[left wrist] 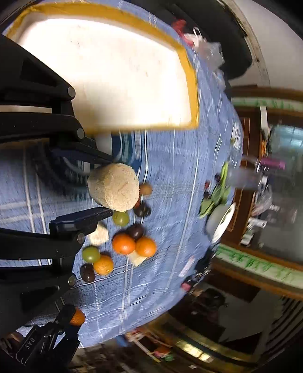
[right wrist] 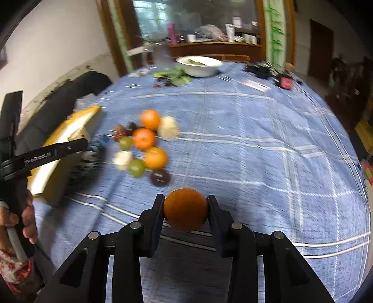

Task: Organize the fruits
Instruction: 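Carry both items into the yellow-rimmed tray and open both tools, then withdraw both tools from the tray back toward the fruit cluster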

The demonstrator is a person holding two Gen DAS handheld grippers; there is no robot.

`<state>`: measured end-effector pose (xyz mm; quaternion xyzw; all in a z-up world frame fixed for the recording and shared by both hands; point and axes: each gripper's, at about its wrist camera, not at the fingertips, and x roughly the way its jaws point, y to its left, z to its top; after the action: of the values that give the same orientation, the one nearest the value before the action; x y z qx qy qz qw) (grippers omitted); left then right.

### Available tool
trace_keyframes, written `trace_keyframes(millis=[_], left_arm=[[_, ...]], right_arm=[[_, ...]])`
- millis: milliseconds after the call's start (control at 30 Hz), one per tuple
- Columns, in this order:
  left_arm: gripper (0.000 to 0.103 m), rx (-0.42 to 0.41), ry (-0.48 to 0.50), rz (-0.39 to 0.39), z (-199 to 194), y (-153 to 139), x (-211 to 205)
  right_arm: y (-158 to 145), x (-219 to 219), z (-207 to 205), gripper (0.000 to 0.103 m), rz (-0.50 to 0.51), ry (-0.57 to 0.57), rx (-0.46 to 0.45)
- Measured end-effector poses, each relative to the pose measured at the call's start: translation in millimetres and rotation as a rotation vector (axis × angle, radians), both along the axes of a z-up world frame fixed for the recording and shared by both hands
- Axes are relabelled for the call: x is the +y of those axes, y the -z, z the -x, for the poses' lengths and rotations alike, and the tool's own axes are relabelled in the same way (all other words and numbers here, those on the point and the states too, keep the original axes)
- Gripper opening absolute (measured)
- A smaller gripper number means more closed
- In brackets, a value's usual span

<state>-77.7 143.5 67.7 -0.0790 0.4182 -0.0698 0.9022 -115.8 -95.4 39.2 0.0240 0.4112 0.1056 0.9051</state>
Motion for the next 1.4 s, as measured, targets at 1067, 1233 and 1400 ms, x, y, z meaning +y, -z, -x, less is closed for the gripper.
trace_keyframes(millis=[1067,1233,1400], left_arm=[[0.044,0.003,-0.403,-0.017,45.4,16.0,164.9],[0.064,-0.026,-0.417,-0.003,52.0,6.2,164.4],[0.079,-0.067,-0.419,0.004,58.9,-8.7,158.0]], right_arm=[[18.2,273.2,-51.5,0.041,0.029,-0.48,0.018],[9.7,268.0,-46.9,0.056,0.006,-0.471,-0.016],[-8.0,250.7,-39.6,0.065,-0.027,-0.446,-0.068]])
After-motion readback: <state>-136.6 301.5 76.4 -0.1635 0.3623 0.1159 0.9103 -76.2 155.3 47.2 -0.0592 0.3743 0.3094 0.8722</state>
